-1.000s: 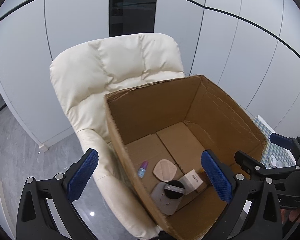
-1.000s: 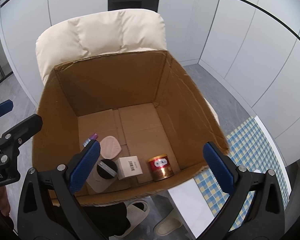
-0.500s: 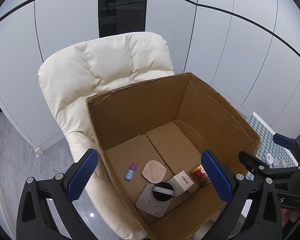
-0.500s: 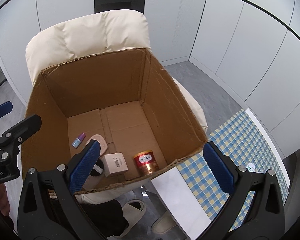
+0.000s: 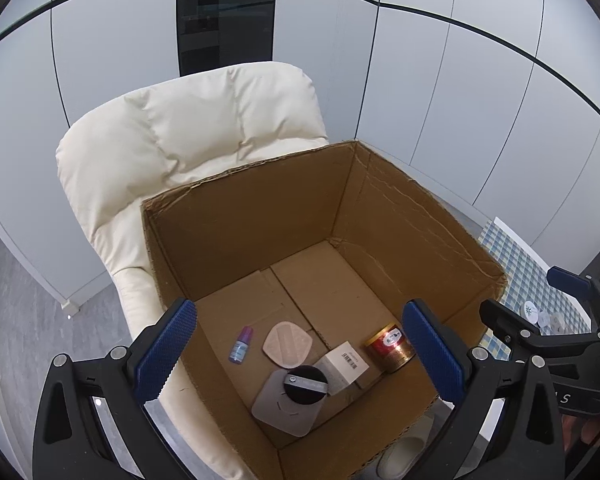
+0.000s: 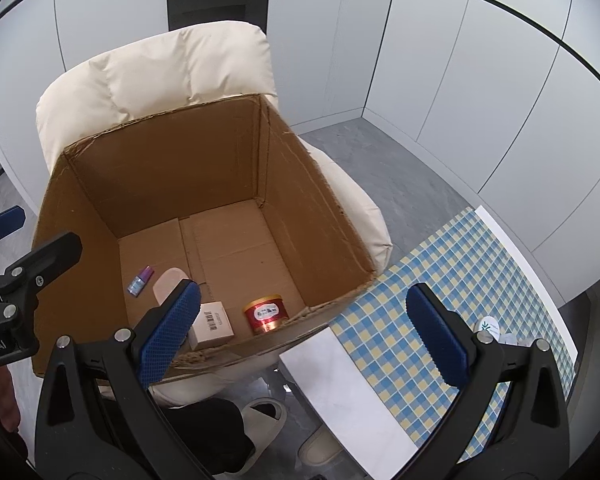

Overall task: Organize objects
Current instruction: 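Withdraw both open tools from the box back toward the table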

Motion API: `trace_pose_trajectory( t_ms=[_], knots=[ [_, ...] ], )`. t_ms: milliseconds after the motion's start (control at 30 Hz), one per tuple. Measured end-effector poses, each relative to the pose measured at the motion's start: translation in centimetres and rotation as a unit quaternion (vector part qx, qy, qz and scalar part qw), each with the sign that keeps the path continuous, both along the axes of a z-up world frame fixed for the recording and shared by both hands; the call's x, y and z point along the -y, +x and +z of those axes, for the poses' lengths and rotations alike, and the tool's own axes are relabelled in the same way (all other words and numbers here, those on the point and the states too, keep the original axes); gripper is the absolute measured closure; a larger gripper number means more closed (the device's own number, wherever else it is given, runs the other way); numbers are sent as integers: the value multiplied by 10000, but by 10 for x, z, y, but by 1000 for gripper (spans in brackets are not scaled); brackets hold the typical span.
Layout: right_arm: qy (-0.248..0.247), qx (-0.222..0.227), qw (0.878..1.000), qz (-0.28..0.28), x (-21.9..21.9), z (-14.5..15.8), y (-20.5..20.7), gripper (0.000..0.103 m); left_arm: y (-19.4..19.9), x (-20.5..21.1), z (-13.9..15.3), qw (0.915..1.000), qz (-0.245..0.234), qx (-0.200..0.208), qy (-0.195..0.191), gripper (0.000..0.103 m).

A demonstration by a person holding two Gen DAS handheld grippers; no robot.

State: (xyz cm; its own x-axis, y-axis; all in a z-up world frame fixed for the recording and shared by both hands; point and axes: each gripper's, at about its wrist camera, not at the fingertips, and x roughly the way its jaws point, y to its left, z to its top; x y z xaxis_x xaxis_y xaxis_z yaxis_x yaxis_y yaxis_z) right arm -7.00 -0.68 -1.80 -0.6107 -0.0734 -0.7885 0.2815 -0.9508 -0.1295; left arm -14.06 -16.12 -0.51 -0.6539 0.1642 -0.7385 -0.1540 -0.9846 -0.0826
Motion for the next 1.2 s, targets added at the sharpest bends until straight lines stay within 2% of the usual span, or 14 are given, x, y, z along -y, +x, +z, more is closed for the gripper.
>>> trace_pose_trajectory(
  t_ms=[1200],
  knots=[
    [-33,10,9969,-781,-94,2,2,0,1,-89,0,9975,-706,24,-59,1]
  ],
)
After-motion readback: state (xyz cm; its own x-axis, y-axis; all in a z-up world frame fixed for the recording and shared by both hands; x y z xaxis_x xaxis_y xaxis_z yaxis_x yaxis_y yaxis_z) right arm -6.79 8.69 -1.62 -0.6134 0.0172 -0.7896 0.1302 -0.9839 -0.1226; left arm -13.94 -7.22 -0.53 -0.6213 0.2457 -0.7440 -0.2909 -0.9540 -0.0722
